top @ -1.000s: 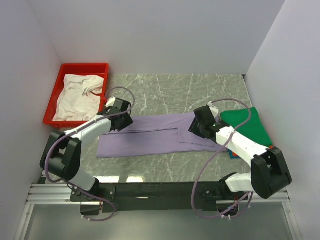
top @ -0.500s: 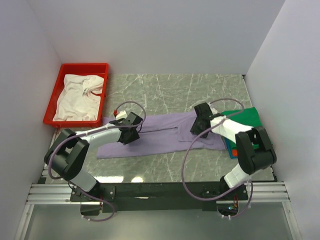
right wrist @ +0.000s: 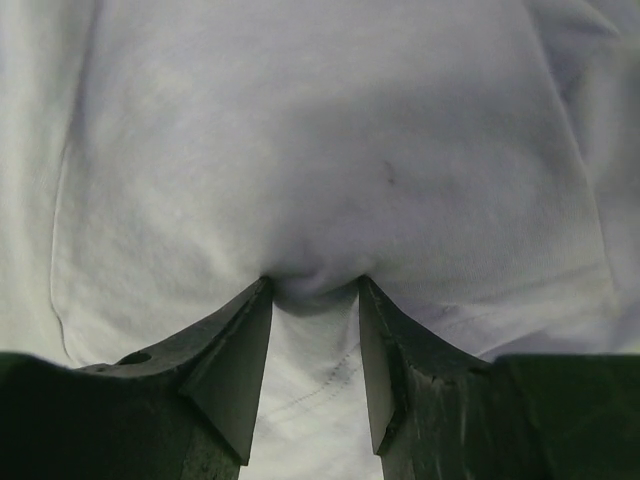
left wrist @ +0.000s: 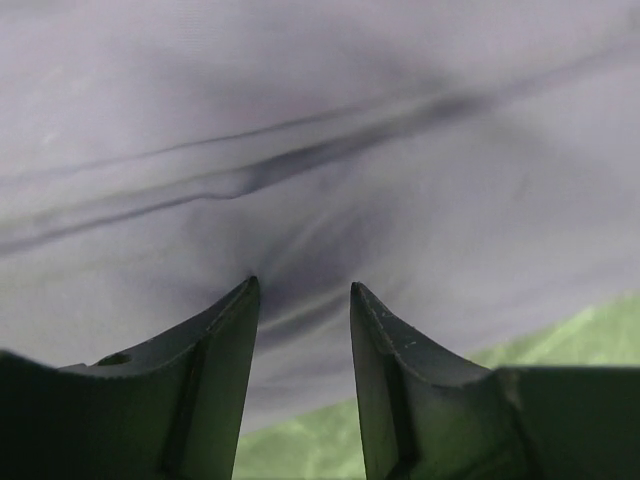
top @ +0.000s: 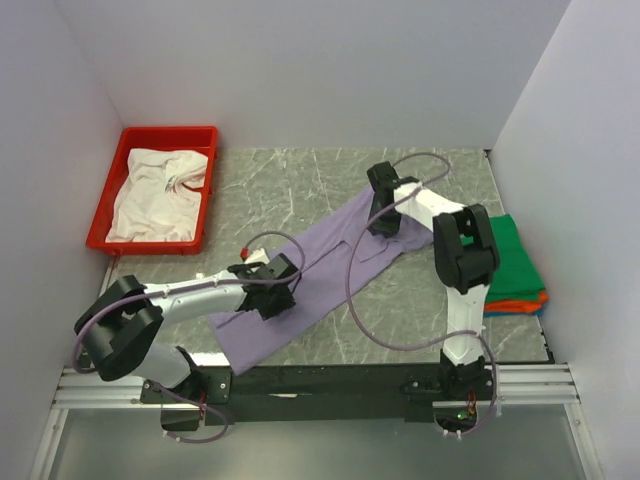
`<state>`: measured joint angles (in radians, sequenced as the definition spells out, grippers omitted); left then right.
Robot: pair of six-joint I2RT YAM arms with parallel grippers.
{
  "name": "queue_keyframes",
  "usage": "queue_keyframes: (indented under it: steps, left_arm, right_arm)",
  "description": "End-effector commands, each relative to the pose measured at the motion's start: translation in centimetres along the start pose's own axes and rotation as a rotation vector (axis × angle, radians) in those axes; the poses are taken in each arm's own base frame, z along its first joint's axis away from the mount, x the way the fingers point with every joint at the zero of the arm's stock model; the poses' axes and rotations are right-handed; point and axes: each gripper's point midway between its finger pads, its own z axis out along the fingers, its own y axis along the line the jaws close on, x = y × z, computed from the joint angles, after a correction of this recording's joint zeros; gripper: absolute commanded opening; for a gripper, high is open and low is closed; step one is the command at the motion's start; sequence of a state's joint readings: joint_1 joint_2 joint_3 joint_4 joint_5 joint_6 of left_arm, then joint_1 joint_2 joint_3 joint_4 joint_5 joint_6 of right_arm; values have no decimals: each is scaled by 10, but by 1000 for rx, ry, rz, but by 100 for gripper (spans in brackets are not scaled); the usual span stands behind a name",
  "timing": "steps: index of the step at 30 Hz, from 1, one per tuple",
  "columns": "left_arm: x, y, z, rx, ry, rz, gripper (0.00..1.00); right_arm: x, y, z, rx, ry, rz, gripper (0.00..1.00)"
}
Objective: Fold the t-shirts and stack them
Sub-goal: Fold the tshirt
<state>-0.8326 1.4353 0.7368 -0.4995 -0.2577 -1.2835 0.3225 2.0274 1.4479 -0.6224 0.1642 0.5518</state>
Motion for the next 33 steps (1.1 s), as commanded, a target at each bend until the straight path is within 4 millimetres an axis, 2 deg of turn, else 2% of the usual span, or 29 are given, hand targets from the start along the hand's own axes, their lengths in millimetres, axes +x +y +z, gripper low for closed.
queue_keyframes:
  steps: [1,3,4,5,8,12,13,15,17,19,21,23,24,25,27,29,31,33]
  left_arm:
    - [40,-22,-6,29,112,-43,48]
    - [51,-42,-5,53,132,-55,48]
    - [63,-49,-7,67,155,-37,48]
    - [72,-63,-6,87,170,-33,48]
    - [87,-84,-6,115,203,-18,48]
    - [108,-124,-5,170,250,15,48]
    - [110,-130,-5,186,260,17,48]
    - [113,-141,-7,206,268,32,47]
    - [108,-150,-16,232,246,56,47]
    - [96,-147,-22,221,200,71,48]
    - [83,-145,-34,238,160,95,48]
    - [68,-138,-45,233,105,122,49]
    - [63,-135,-48,227,87,129,49]
    - [55,-124,-48,193,50,158,49]
    - [44,-112,-56,171,4,176,49]
    - [34,-93,-57,133,-44,196,49]
    - [30,-81,-56,114,-49,212,49]
    - [28,-66,-54,74,-58,234,48]
  right_arm:
    - [-17,6,10,23,31,-88,47]
    - [-23,12,11,24,43,-117,47]
    - [-35,21,16,16,32,-121,47]
    - [-35,23,16,22,47,-136,47]
    - [-50,39,22,7,33,-155,47]
    - [-68,65,26,-40,-1,-203,47]
    - [-78,72,27,-58,-22,-207,48]
    - [-86,73,27,-48,-47,-236,48]
    - [-99,72,20,-36,-85,-242,49]
    - [-111,61,6,-11,-129,-223,53]
    - [-119,61,-8,-41,-156,-187,56]
    - [-127,58,-33,-80,-195,-140,59]
    - [-122,56,-36,-91,-182,-129,61]
    - [-128,55,-55,-112,-211,-113,62]
    - [-125,53,-66,-131,-224,-87,62]
    - [-119,52,-68,-142,-205,-67,61]
    - [-107,50,-63,-140,-177,-54,59]
    - [-99,49,-51,-143,-156,-40,57]
